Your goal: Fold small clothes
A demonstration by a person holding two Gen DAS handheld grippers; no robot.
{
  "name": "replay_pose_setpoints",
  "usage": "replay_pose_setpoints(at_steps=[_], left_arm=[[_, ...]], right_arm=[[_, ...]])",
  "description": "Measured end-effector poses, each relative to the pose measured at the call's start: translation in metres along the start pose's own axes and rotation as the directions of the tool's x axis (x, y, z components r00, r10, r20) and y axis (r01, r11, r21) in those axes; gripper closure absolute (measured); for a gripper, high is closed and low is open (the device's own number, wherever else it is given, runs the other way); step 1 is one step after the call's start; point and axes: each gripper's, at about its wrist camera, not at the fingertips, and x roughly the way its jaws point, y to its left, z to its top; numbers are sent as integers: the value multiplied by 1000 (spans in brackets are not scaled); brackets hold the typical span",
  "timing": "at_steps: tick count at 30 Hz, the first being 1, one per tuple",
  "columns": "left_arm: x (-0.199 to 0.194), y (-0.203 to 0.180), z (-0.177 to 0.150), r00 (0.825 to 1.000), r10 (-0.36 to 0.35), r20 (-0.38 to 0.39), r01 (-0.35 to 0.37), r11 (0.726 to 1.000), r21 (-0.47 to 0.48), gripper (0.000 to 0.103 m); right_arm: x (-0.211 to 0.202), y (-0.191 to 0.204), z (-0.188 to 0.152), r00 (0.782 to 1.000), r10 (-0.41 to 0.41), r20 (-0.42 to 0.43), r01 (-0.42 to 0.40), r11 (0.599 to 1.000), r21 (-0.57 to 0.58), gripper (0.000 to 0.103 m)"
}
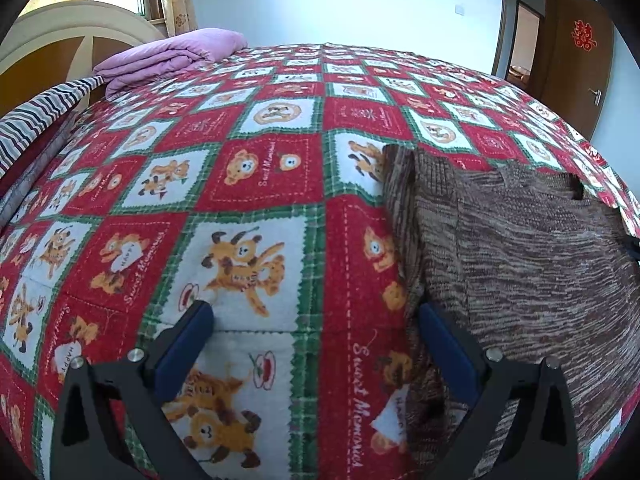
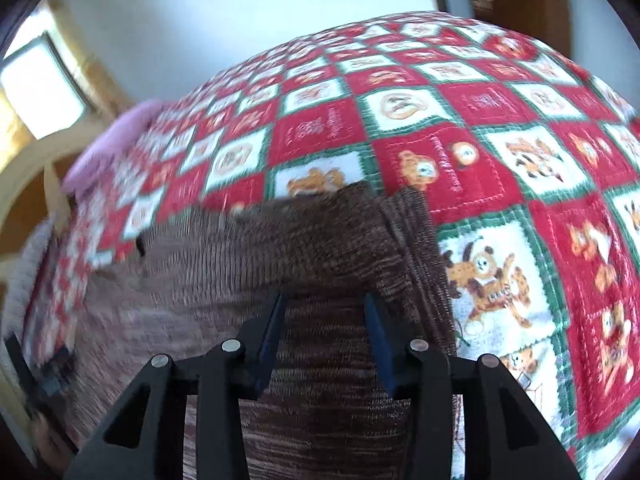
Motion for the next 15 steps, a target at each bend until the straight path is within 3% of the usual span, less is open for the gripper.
replay_pose_setpoints(at_steps=[3,5,9,12,15], left_arm=[[0,0,0,1000,2,0,-2,1000,1,0],[0,-1,0,1000,3,1,-3,1000,2,0],[0,-2,0,1000,6,0,-6,1000,6,0],[-1,-1,0,1000,6,0,-6,1000,5,0],[-1,-1,-1,1000,5,0,-5,1000,6,0]], right_arm=[[-8,27,-4,991,-133,17,134,984,-116,60],[-19,42,-6,989,-144,39,148,981,-129,57],[-43,104,-26,999,-22,45,33,962,-270,37],[-53,162,-58,998,44,52,-16,898,-439,37],[-53,201,-86,996,87,36,-55,848,-527,37]])
